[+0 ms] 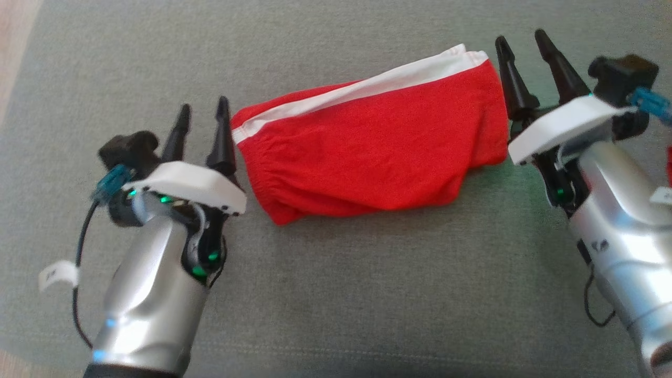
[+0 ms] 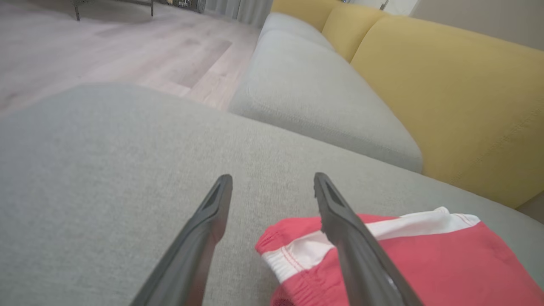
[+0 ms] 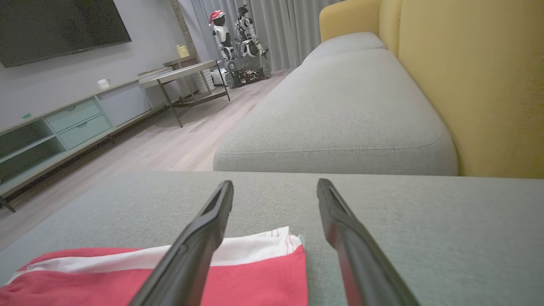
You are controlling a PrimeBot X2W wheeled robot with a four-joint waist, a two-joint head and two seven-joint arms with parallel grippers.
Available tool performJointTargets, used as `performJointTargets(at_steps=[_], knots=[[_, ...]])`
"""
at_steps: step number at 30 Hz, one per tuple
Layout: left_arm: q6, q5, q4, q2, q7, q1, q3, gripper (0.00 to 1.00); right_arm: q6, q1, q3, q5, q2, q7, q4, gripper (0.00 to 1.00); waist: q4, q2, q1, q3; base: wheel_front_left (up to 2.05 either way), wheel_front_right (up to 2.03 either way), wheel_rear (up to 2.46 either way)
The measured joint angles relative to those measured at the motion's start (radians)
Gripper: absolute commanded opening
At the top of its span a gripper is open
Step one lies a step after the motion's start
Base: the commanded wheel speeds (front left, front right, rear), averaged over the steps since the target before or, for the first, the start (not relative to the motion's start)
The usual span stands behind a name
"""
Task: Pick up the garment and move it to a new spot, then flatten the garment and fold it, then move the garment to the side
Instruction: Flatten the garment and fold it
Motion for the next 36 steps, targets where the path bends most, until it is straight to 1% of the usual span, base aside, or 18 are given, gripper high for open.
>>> performJointTargets(at_steps=[2,5,11,14,19,26,30,32,36], knots=[[0.014,0.062,-0.091,0.010,0.000,0.048,0.029,1.00,0.000,0.037,-0.035,-0.031,-0.001,-0.001,-0.035,1.00,-0.012,0.0000,0.0000,-0.010,0.00,0.00,0.00],[0.024,0.139,-0.186,0.023,0.000,0.121,0.052,1.00,0.000,0.093,-0.107,-0.100,-0.001,-0.002,-0.117,1.00,-0.030,0.0000,0.0000,-0.028,0.00,0.00,0.00],[0.046,0.248,-0.290,0.046,0.000,0.222,0.054,1.00,0.000,0.258,-0.233,-0.221,0.016,-0.003,-0.258,1.00,-0.064,0.0000,0.0000,-0.064,0.00,0.00,0.00],[0.053,0.261,-0.310,0.051,0.000,0.261,0.054,1.00,0.000,0.355,-0.292,-0.271,0.044,0.002,-0.326,1.00,-0.080,0.0000,0.0000,-0.078,0.00,0.00,0.00],[0.054,0.269,-0.309,0.065,0.000,0.315,0.050,1.00,0.000,0.495,-0.381,-0.344,0.095,0.068,-0.459,1.00,-0.097,0.0000,0.0000,-0.100,0.00,0.00,0.00],[0.054,0.277,-0.308,0.080,0.002,0.357,0.042,1.00,0.000,0.667,-0.449,-0.411,0.161,0.160,-0.615,1.00,-0.109,0.0000,0.0000,-0.132,0.00,0.00,0.00],[0.054,0.277,-0.308,0.084,0.003,0.376,0.041,1.00,0.000,0.714,-0.463,-0.424,0.178,0.183,-0.657,1.00,-0.116,0.0000,0.0000,-0.144,0.00,0.00,0.00],[0.062,0.277,-0.308,0.086,0.003,0.386,0.039,1.00,0.000,0.732,-0.470,-0.432,0.185,0.190,-0.681,1.00,-0.120,0.0000,0.0000,-0.146,0.00,0.00,0.00],[0.063,0.276,-0.308,0.087,0.011,0.387,0.038,1.00,0.000,0.741,-0.481,-0.438,0.189,0.210,-0.720,1.00,-0.122,0.0000,0.0000,-0.142,0.00,0.00,0.00]])
